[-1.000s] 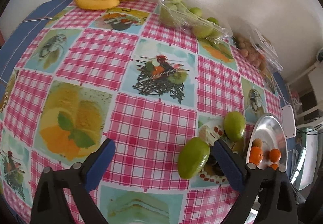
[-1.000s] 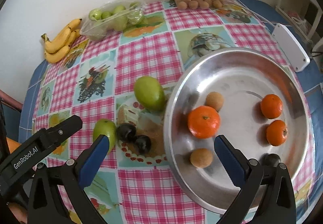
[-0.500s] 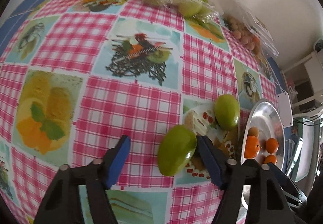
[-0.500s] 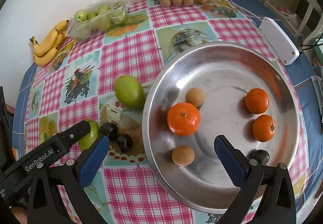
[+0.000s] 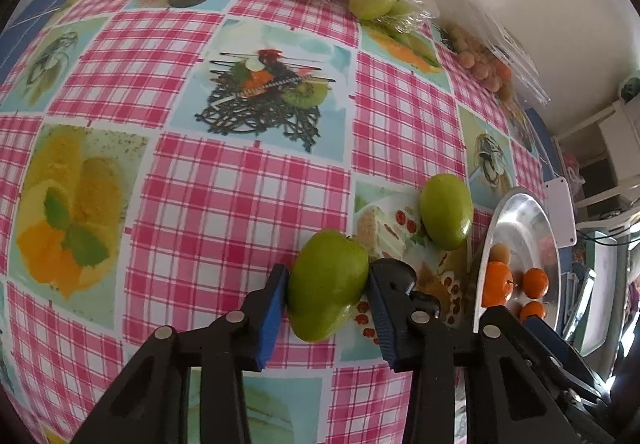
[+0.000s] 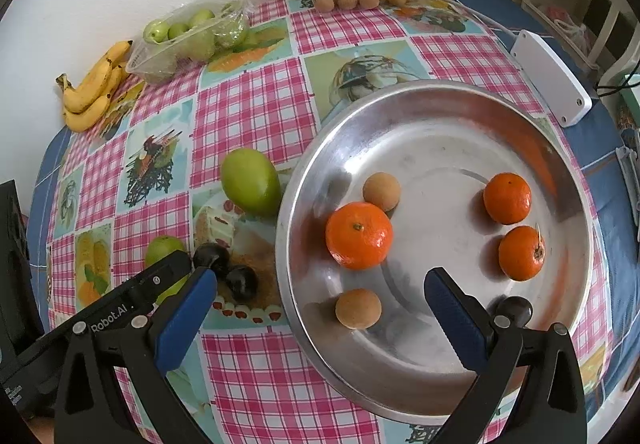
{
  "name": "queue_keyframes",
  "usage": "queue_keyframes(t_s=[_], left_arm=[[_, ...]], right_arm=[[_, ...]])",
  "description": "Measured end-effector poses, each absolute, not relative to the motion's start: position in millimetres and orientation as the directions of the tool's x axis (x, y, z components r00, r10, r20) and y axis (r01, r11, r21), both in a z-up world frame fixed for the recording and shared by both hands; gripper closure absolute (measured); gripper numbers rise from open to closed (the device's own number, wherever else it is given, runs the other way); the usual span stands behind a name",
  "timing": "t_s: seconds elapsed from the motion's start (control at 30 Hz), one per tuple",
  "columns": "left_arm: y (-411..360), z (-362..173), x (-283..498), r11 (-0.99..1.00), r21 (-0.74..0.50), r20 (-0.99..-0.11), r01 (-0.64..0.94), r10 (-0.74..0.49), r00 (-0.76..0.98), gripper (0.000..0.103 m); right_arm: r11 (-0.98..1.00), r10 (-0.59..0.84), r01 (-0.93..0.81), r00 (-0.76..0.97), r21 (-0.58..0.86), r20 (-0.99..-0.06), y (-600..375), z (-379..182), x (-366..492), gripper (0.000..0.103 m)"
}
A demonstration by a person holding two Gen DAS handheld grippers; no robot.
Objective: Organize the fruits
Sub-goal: 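Close the left gripper around a large green fruit, then grasp a dark plum with the right gripper while the left gripper holds the green fruit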
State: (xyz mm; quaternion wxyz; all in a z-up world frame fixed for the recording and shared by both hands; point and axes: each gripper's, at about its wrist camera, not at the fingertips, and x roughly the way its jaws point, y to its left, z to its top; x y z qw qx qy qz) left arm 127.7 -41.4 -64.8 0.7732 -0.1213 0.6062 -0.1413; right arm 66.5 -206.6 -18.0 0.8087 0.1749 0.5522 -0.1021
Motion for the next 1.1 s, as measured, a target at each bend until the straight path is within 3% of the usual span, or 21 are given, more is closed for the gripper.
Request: queue_keyframes(t_s=[0.2,0.53,1.1], left_arm=[[-20.2,-60.0,129.5,0.952,-0.305,-0.918,0.017,-0.299,0.263,0.062],[4.9,-64.8,132.1,0.953,-0.297,-0.925,-0.057,-0.273,0.264,0.063],[3.2,-64.3,132.5,0.946,-0.318,-0.924,-0.067,-0.294,0.244,0.063]], right_arm=[[0.932,0.046,0.307,0.424,0.191,-0.904,-197.3,-8.0,69.3,0.002],[0.940,0.122,0.236,0.445,0.248,-0.887,-183.2,-3.7,74.4,0.050],[0.975,0.087,0.165,0.334,0.149,-0.938,-158.3,-33.3,86.1,0.065]])
